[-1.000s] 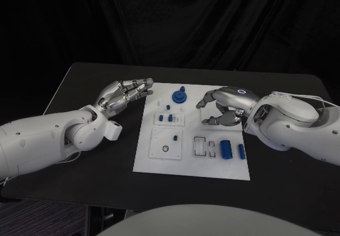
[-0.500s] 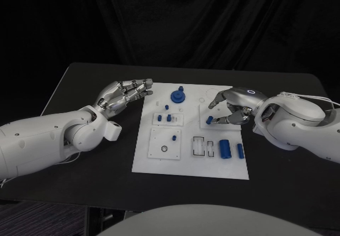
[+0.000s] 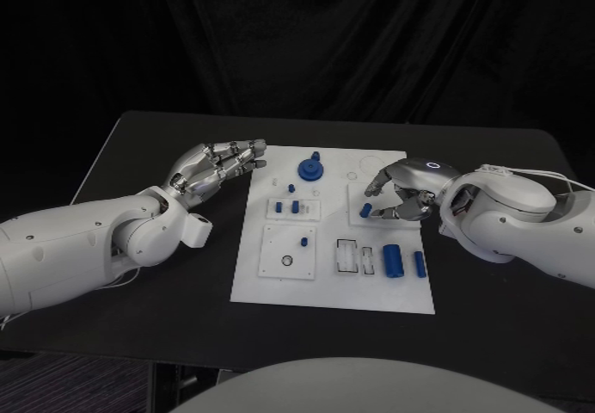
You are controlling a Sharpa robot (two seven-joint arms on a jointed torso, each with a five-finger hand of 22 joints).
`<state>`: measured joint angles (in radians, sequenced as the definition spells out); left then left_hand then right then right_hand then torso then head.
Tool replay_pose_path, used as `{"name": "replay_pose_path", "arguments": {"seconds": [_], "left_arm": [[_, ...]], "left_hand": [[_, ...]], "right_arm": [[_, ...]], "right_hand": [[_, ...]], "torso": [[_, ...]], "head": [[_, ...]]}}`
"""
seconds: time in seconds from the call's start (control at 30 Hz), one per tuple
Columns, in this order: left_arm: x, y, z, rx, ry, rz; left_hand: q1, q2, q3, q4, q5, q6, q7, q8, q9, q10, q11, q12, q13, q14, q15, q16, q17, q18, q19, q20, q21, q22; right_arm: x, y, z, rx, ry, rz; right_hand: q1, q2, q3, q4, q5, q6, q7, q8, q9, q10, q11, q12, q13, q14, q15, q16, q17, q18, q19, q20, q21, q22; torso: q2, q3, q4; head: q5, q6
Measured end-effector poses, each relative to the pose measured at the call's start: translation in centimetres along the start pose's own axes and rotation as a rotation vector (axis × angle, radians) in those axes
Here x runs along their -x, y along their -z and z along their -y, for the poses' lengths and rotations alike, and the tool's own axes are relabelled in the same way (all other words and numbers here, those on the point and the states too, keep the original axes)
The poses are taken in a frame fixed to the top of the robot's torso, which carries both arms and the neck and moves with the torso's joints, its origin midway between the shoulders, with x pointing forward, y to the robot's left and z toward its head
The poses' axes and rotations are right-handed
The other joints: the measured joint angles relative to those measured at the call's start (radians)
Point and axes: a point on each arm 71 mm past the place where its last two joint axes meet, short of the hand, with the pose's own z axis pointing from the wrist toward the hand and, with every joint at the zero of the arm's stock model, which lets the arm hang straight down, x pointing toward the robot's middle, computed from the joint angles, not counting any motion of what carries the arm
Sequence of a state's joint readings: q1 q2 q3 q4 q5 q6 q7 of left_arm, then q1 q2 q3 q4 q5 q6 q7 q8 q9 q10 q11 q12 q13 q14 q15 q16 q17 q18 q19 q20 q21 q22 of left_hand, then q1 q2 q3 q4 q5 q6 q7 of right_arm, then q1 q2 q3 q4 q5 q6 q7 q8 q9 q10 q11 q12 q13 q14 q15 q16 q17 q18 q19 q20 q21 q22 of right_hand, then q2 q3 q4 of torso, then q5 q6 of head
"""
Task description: Assemble the parts on the task board
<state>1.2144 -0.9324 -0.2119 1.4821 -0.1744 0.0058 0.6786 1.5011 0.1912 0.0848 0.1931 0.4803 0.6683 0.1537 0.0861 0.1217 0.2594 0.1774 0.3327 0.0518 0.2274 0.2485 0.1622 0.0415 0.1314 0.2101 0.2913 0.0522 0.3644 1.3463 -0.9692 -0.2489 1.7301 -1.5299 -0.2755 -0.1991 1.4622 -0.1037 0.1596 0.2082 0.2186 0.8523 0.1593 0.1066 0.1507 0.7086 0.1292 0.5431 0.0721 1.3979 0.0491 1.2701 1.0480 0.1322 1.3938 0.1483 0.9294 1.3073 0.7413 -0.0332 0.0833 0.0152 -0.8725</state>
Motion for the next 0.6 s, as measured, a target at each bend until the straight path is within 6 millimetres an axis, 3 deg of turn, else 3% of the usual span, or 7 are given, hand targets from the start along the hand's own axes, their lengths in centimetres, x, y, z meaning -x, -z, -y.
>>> {"name": "replay_pose_path", "arguments": {"seconds": [0.13, 0.2, 0.37, 0.6], "left_arm": [[0.0, 0.2, -0.3, 0.005, 0.003, 0.001], [-0.1, 0.2, -0.3, 0.007, 0.005, 0.001], [-0.1, 0.3, -0.5, 0.010, 0.007, 0.001], [-0.1, 0.4, -0.7, 0.014, 0.009, 0.002]], "left_hand": [[0.000, 0.000, 0.000, 0.000, 0.000, 0.000, 0.000, 0.000, 0.000, 0.000, 0.000, 0.000, 0.001, 0.000, 0.000, 0.000, 0.000, 0.000, 0.000, 0.000, 0.000, 0.000], [0.000, 0.000, 0.003, 0.003, 0.000, 0.000, 0.000, 0.000, 0.000, 0.003, 0.003, 0.000, 0.001, 0.000, 0.000, 0.000, 0.000, -0.011, 0.000, 0.000, 0.000, 0.000], [0.000, 0.000, 0.006, 0.000, 0.000, 0.000, 0.000, 0.000, 0.000, 0.004, 0.003, 0.000, 0.001, 0.000, 0.000, 0.000, 0.000, -0.010, 0.000, 0.000, 0.000, 0.000], [0.000, 0.000, 0.006, 0.000, 0.000, 0.000, 0.000, 0.000, 0.000, 0.004, 0.003, 0.000, 0.001, 0.000, 0.000, 0.000, 0.000, -0.009, 0.000, 0.000, 0.000, 0.000]], "right_arm": [[-0.3, -0.3, -0.1, 0.003, 0.002, -0.007], [-0.4, -0.4, -0.1, 0.006, 0.002, -0.010], [-0.8, -0.6, -0.3, 0.013, 0.001, -0.017], [-1.2, -0.9, -0.4, 0.023, 0.000, -0.022]], "right_hand": [[0.007, 0.007, 0.007, -0.019, 0.014, -0.006, -0.005, -0.005, -0.010, 0.041, -0.007, -0.006, -0.003, -0.004, -0.004, 0.000, -0.005, 0.000, 0.000, -0.007, 0.000, 0.000], [0.009, 0.009, 0.010, -0.027, 0.014, -0.011, 0.000, -0.006, -0.013, 0.060, -0.010, -0.016, -0.005, -0.001, -0.009, -0.001, -0.007, 0.000, 0.000, -0.007, 0.000, 0.000], [0.009, 0.009, 0.017, -0.035, 0.014, -0.034, 0.010, -0.021, -0.027, 0.122, -0.018, -0.050, -0.007, -0.004, -0.014, -0.007, -0.011, 0.000, 0.000, -0.015, -0.004, 0.000], [0.004, 0.015, 0.029, -0.046, 0.014, -0.016, 0.014, -0.009, -0.030, 0.182, -0.023, -0.079, -0.006, -0.004, -0.021, -0.007, -0.012, 0.000, 0.000, -0.022, -0.004, 0.001]], "torso": [[-0.001, -0.0013, -0.0004], [-0.001, -0.0017, -0.0008], [-0.001, -0.0019, -0.0010], [-0.001, -0.0018, 0.0003]], "head": [[0.001, 0.000], [0.002, 0.000], [0.000, 0.000], [-0.002, 0.000]]}}
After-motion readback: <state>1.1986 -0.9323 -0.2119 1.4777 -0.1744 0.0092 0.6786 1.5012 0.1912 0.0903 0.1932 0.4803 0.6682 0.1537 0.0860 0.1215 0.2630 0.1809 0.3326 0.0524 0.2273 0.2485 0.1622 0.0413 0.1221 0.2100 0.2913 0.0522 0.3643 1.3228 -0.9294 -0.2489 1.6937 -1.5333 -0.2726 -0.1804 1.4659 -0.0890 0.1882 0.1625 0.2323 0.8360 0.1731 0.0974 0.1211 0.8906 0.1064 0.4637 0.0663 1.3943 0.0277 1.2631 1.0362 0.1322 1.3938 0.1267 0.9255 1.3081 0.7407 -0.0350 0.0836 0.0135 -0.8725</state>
